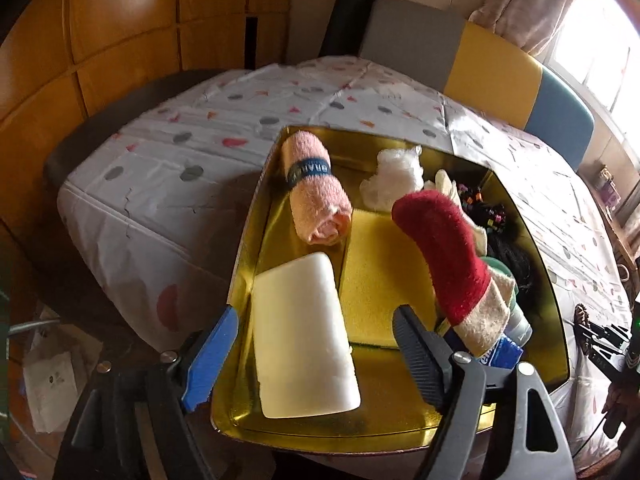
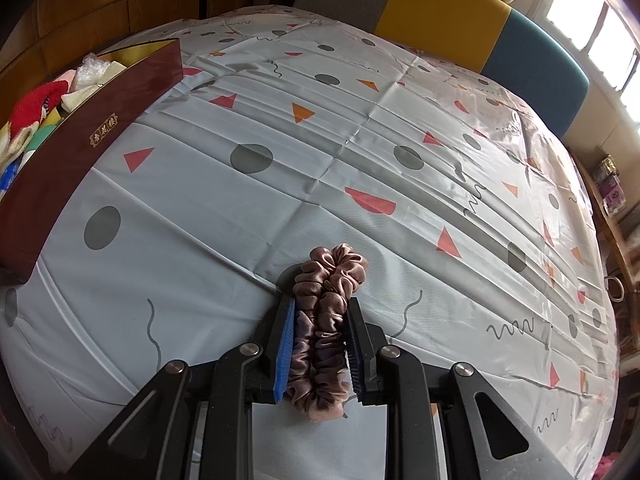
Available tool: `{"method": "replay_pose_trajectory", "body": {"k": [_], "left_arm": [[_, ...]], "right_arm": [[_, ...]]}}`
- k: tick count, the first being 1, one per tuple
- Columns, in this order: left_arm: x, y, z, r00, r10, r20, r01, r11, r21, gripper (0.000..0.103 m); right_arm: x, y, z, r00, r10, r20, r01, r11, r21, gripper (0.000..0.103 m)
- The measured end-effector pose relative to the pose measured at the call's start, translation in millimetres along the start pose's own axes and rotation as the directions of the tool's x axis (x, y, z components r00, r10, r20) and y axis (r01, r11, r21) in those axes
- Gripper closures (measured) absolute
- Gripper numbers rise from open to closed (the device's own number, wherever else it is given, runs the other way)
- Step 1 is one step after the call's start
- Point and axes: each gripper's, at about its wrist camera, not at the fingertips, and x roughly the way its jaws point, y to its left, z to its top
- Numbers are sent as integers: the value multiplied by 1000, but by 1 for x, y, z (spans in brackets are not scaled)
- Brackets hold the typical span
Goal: Organize soft objects
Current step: 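Carry the white foam block into the tray and release it with the left tool, then carry the pink scrunchie to the tray and release it with the right tool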
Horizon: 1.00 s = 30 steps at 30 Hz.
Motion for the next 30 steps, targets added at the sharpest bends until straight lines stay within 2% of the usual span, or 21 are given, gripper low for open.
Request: {"method": "replay_pose_trajectory", "body": {"k": [9,13,17,23,28,30], "left_arm": [[-37,-15,-3,991,52,122,-55,998,23,22],[-43,-18,-7,989,55,137,-61,997,42,22],[-44,-18,-11,989,53,136,-59,998,38,22],[-45,-18,-14,988,59,142,-64,997,36,22],[-46,-16,-14,986,72,151,-77,997,30,22],[-45,-15,-14,986,74,150,-78,997,21,22]], "right_arm": [[-1,3,4,999,-26,-28,27,999,19,82],[-1,7,7,997,-58,-45,60,998,32,83],[-1,4,8,997,-56,-61,61,994,90,83],[-1,7,8,995,-78,-69,85,992,94,83],[-3,4,9,995,-73,-68,82,988,135,84],[-11,2,11,998,-45,-39,51,983,176,84]]}}
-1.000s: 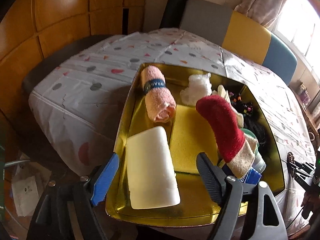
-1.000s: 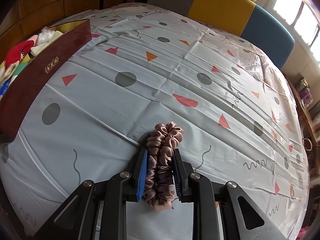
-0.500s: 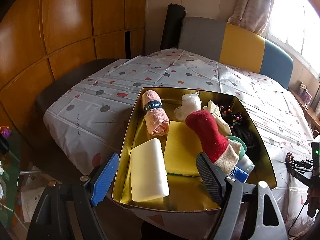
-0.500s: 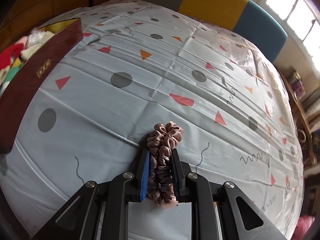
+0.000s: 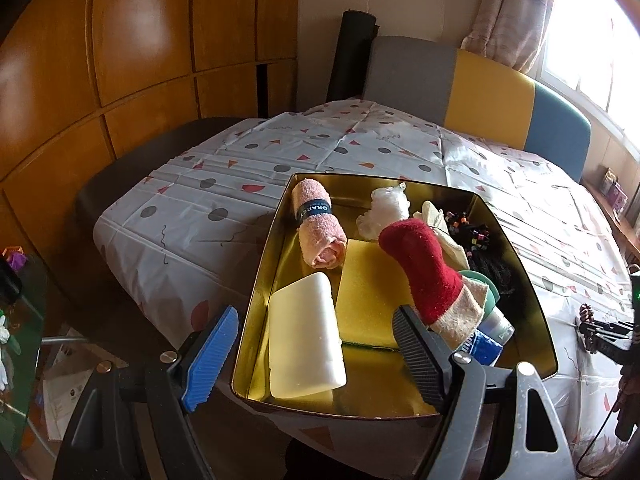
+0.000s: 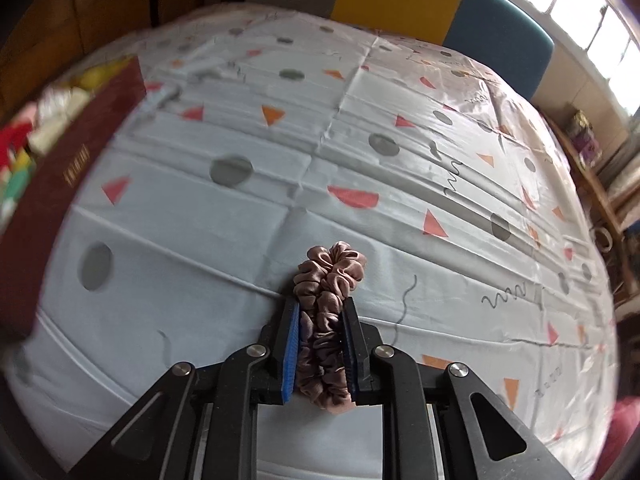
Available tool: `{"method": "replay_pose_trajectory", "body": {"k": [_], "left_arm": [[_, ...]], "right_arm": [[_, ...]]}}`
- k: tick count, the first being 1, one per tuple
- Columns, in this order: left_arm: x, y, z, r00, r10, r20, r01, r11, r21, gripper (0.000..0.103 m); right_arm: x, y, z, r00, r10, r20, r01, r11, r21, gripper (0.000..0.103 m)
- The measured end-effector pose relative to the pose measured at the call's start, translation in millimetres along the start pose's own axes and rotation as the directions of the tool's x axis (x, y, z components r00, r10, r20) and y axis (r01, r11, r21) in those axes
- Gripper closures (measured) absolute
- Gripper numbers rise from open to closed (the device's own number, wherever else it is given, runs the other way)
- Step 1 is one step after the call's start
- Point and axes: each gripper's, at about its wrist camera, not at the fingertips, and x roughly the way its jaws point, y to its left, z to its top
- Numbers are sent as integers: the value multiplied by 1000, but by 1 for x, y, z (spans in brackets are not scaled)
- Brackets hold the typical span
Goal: Organize soft objects
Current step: 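Carry the pink scrunchie to the tray and release it with the right tool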
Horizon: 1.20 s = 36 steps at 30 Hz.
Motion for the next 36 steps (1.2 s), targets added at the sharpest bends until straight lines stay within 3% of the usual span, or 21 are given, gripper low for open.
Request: {"method": "replay_pose_trajectory", "body": {"k": [8,12,16,21,25,32,36], "left_arm": [[5,3,-2,1000,0,-15,-1,1000,-8,22],[8,6,-3,1000,11,-22,-12,1000,-18,22],[10,8,-5,999,18,-27,-19,1000,-24,22],[12,12,-7,999,23,-30,-24,999,-37,22],[10,21,-7,999,38,-19,-39,997,-61,22],[5,45,-6,997,73,-11,-74,990,-123,22],[4,55,-8,996,86,-10,-87,986,-145,22]], "right_arm": [[5,17,1,1000,7,-18,-8,1000,-18,84],[-18,16,14,997,58,53,-60,997,43,84],[-45,38,29,983,136,122,-138,990,9,84],[-73,88,41,949,262,173,-251,964,-84,84],[-92,142,48,906,384,176,-358,919,-165,84],[-101,235,53,839,532,112,-489,829,-272,84],[-95,271,51,818,572,61,-535,795,-287,84]]}}
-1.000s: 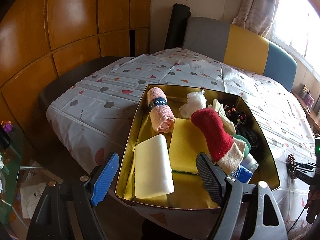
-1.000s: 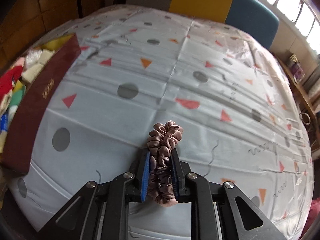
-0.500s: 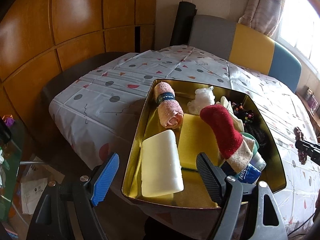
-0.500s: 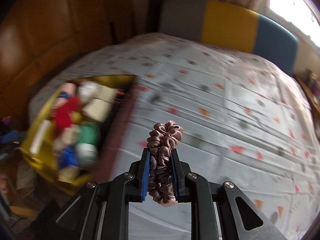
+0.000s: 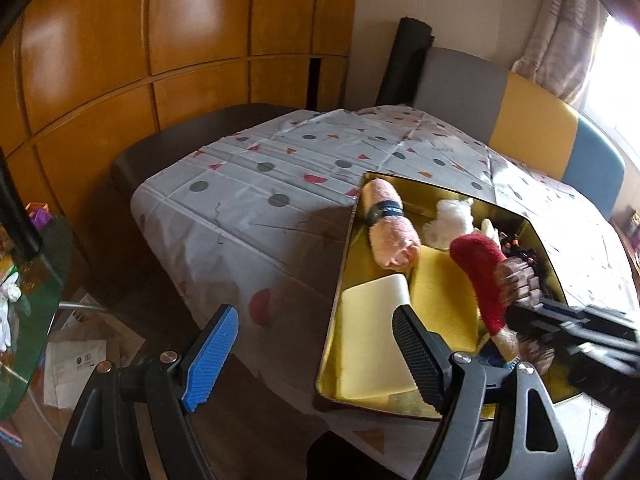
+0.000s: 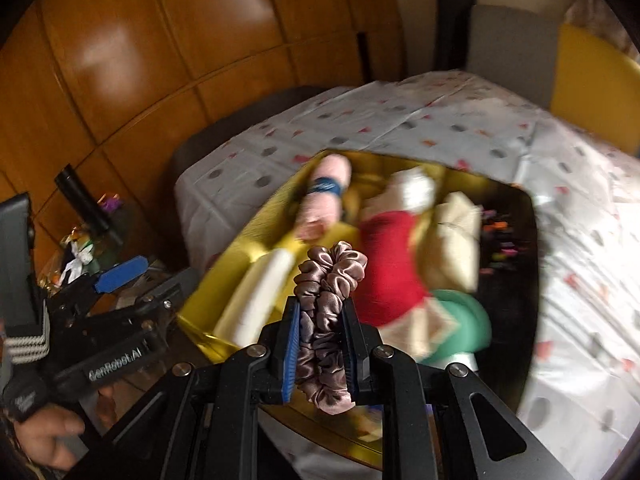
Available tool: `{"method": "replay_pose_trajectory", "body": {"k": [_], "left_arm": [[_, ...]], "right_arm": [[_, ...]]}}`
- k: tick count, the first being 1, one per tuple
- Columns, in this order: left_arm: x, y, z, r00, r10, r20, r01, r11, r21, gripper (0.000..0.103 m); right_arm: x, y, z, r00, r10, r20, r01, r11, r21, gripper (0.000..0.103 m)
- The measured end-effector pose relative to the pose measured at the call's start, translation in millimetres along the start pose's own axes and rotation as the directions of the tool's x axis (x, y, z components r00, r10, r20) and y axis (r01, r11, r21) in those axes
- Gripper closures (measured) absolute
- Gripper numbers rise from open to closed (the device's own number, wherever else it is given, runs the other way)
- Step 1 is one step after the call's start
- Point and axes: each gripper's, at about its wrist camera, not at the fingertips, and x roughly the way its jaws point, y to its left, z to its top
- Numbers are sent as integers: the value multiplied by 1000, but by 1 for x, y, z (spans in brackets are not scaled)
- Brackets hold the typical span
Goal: Organize soft objects
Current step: 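Carry the pink scrunchie to the tray and release it with the right tool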
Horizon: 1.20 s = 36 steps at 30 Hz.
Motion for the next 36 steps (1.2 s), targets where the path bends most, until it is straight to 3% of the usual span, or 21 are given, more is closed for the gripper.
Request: {"method": "replay_pose_trajectory", "body": {"k": [3,8,19,23,34,36], "left_arm": [[0,6,0,1000,4,0,-5,1000,-14,22],[1,9,-2,1000,8,-5,-8,1000,-17,22],[0,0,-3,1000,3,-3,-3,1000,5,22],[-2,-2,-3,1000,2,-4,-2,1000,12,22],[-12,-11,-2,1000,8,26,-9,1000,30,22],[-16,-15,-2,999,13,40,-14,999,37,22]], "right_arm": [[21,11,0,999,4,-39,-5,1000,-20,84],[55,10,-10,991,-72,-108,67,997,-47,82],[47,5,-14,993,-91,-78,87,995,-52,73],[40,8,-17,993,-99,-57,95,993,-64,55],[-2,10,-21,989,-132,70,137,988,-75,42],[-14,8,-23,978,-169,119,177,983,-58,33]]}}
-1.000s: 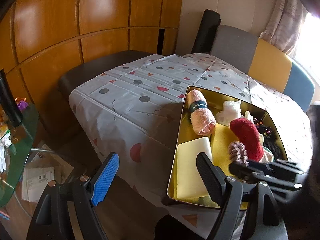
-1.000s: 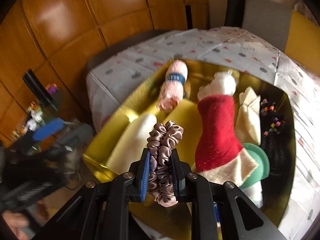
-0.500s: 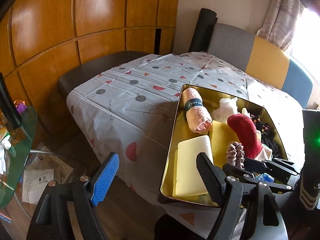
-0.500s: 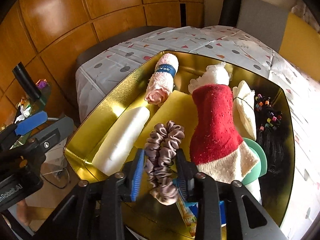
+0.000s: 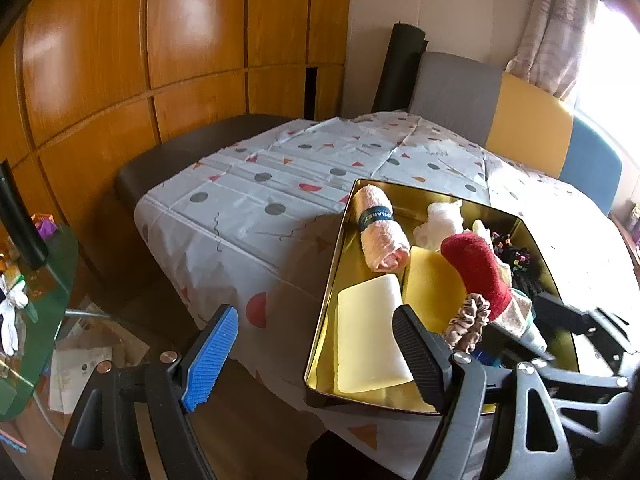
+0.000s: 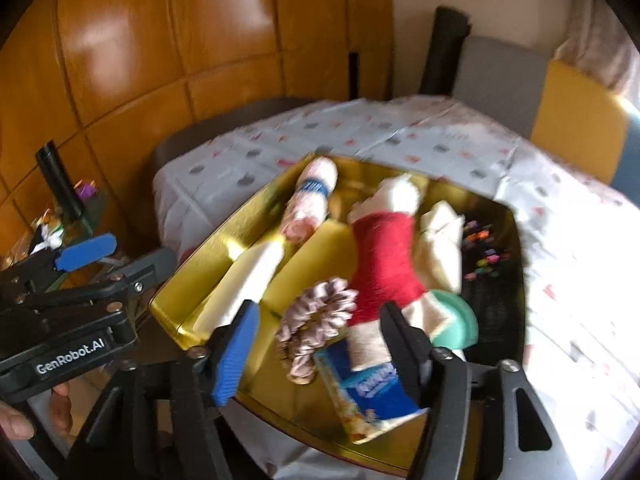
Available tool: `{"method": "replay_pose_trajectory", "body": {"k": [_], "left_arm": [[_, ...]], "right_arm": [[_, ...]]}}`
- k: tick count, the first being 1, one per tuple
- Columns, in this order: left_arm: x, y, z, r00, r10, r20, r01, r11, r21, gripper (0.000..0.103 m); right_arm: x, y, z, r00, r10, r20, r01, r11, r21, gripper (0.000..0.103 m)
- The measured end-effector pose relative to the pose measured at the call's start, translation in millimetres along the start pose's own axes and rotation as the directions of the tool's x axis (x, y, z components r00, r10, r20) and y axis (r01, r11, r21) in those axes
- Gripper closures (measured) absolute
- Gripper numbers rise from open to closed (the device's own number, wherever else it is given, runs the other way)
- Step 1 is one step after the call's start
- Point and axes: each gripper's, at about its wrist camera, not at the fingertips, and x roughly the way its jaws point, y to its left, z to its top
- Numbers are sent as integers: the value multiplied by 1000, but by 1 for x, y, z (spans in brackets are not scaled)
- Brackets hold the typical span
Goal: Organize soft objects
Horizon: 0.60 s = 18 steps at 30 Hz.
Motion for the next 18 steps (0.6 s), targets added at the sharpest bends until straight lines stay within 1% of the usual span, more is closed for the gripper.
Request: {"method": "replay_pose_trajectory", "body": {"k": [1,2,3,5,9,14,18], "left_arm": [[-2,-2,0,1000,1,10,-1,1000,4,22],[-6,-5,0,1000,3,25,-3,1000,10,22],[-9,-7,1,999,3,38,-4,1000,16,22],[-16,-14,1,998,-2,68,-1,999,36,22],[-23,-27,2,996,-29,88,25,998,54,22],[-30,-38,0,994,-42,101,34,997,74,22],[-30,-41,-2,994,-42,97,34,996,78,22]], "right_arm": [[-6,-3,-1,999,-26,27,26,1000,12,32],[-13,-6,-2,996,-67,60,65,997,33,28],[-17,-9,-4,992,-99,79,95,994,50,21],[-27,-18,-7,981,-152,118,140,985,98,18],[-35,-31,-11,968,-213,136,190,968,161,18],[-41,-41,-17,960,-245,138,217,957,194,17],[-43,-48,-20,958,-255,133,224,951,214,17]]}}
